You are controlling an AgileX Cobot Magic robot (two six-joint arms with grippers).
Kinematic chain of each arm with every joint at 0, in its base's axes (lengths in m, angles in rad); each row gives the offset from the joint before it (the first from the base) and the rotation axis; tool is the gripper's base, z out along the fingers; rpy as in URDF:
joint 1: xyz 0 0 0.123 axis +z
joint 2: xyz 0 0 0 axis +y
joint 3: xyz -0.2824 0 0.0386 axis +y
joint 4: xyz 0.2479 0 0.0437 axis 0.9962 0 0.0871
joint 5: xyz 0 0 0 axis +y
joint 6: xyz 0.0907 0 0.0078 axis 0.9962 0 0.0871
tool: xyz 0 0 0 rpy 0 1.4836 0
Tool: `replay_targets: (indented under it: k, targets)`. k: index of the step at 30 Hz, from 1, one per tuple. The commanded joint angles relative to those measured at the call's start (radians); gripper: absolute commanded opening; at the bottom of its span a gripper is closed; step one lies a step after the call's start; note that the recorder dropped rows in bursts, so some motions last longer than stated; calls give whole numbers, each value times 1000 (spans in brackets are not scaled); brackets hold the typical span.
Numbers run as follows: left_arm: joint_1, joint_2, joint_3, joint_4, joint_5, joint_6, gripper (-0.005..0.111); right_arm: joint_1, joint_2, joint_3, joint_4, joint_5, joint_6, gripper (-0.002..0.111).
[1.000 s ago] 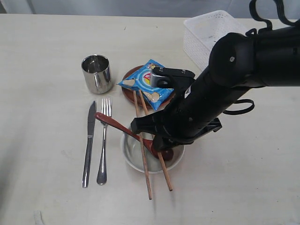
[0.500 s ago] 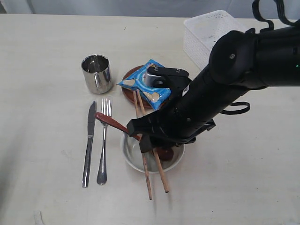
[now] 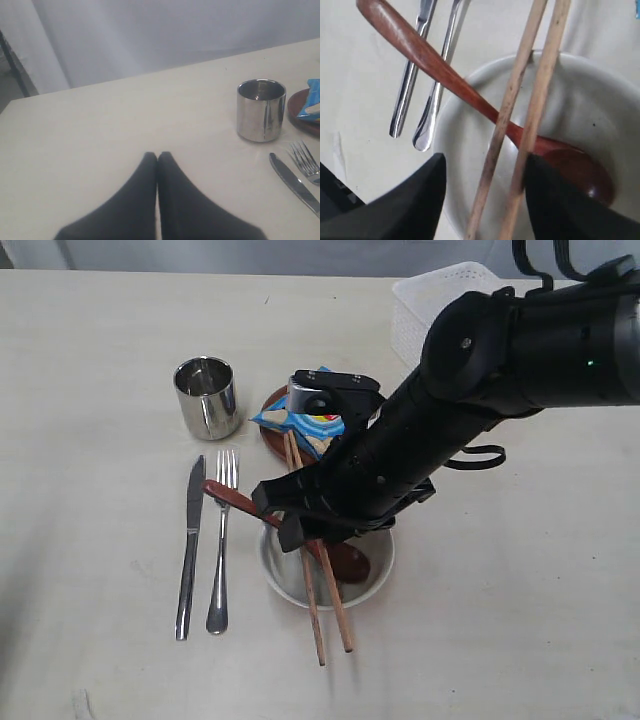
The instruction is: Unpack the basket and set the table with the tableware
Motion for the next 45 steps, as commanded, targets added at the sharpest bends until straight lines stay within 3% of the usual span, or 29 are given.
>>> replay_targets:
  k: [1,15,26,28,32,45]
  targets:
    - [5,-3,2,-10,-8,-3,0,4,7,-10,44,11,-16,48]
    - [5,-3,2,-8,-8,-3,0,3,-3,-17,58,34,-37,48]
    - [5,-3,2,-8,-8,-3,0,3,-225,-127,-69,79,-27,47]
    - [5,-3,2,-8,-8,-3,0,3,-290,-139,-107,81,-3,37]
    - [5,-3,2,-8,-8,-3,0,3,-464,-144,-188,80,3,0]
    - [5,-3,2,-8,-8,-3,0,3,-847,-144,-247,64,3,0]
